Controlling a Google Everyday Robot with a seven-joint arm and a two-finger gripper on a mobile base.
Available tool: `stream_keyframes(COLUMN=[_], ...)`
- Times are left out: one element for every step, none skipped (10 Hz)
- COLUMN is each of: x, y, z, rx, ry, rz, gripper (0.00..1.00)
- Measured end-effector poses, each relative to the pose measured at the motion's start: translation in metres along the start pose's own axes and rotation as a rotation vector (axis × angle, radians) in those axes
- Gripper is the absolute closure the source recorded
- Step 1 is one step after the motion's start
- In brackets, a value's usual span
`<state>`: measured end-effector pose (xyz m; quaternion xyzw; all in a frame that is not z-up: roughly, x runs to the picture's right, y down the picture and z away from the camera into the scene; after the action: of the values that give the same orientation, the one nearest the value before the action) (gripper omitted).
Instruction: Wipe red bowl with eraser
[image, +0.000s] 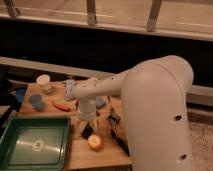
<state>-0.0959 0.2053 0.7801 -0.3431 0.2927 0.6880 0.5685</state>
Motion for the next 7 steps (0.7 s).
stream_keyframes(x=[-0.001, -0.001, -0.002, -0.003, -0.005, -0.006, -0.006], y=[0.001, 0.001, 0.0, -0.004, -0.006, -0.009, -0.01], z=[0.002, 0.004, 0.005, 0.006, 0.008, 0.01, 0.012], rx=[-0.004, -0.007, -0.009, -0.01, -0.01, -0.011, -0.015], ry=[0.003, 0.004, 0.004, 0.005, 0.007, 0.011, 0.018], rz=[-0.002, -0.004, -0.003, 0.001, 0.005, 0.009, 0.013], gripper=[0.35, 0.35, 0.35, 0.35, 0.35, 0.35, 0.35])
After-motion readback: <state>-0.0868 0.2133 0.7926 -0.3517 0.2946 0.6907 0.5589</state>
